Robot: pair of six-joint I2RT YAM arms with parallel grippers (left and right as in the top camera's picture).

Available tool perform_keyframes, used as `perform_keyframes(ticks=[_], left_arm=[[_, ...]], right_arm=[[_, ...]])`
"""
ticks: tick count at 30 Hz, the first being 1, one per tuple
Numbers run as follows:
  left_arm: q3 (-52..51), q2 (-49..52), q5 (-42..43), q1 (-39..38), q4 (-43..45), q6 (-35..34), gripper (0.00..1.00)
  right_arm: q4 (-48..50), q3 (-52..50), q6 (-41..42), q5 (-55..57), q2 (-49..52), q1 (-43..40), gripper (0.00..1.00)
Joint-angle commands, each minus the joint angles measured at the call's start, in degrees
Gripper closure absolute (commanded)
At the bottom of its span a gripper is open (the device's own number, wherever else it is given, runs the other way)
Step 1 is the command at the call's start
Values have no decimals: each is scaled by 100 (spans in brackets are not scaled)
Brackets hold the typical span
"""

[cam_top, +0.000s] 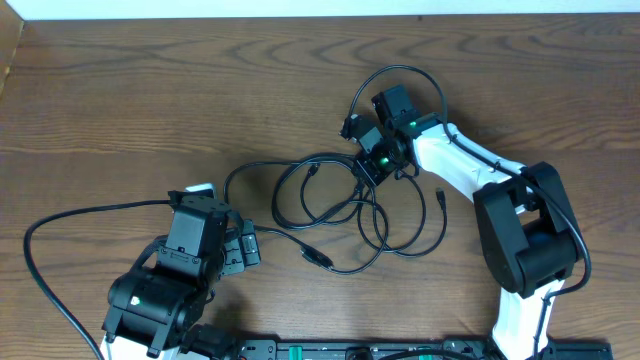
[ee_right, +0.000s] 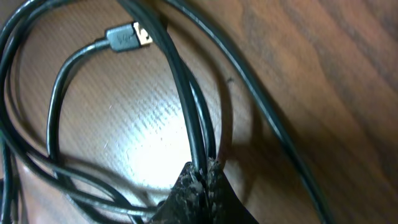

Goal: Untangle cables

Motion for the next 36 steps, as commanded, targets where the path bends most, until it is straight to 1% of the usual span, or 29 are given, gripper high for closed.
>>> perform_keyframes(ticks=[1, 6, 10, 12, 17, 20, 22, 26, 32, 36], left_arm=[[98, 2, -52, -2, -20, 48, 2], [98, 2, -52, -2, -20, 48, 2], [98, 2, -52, 0, -20, 48, 2], [98, 2, -52, -2, -20, 48, 2], [98, 2, -52, 0, -20, 48, 2], [98, 2, -52, -2, -20, 48, 2], [98, 2, -52, 0, -20, 48, 2], [98, 2, -52, 0, -20, 48, 2], [98, 2, -52, -2, -20, 48, 2], [98, 2, -52, -2, -20, 48, 2]], right_arm=[[-114, 42, 103, -44, -520, -83, 99], [-291, 42, 120, -153, -1674, -127, 99], [-111, 44, 118, -151, -2962, -127, 99], [251, 44, 118, -149, -3700, -127, 99], [1344, 44, 122, -140, -4994, -127, 99], [2074, 44, 452, 297, -5571, -127, 99], [2437, 44, 603, 645, -5816, -129, 99], [2955, 44, 612, 1268, -6089, -129, 99], [3477, 44, 610, 2288, -6105, -138, 99], [4297, 44, 577, 3307, -6105, -168, 99]])
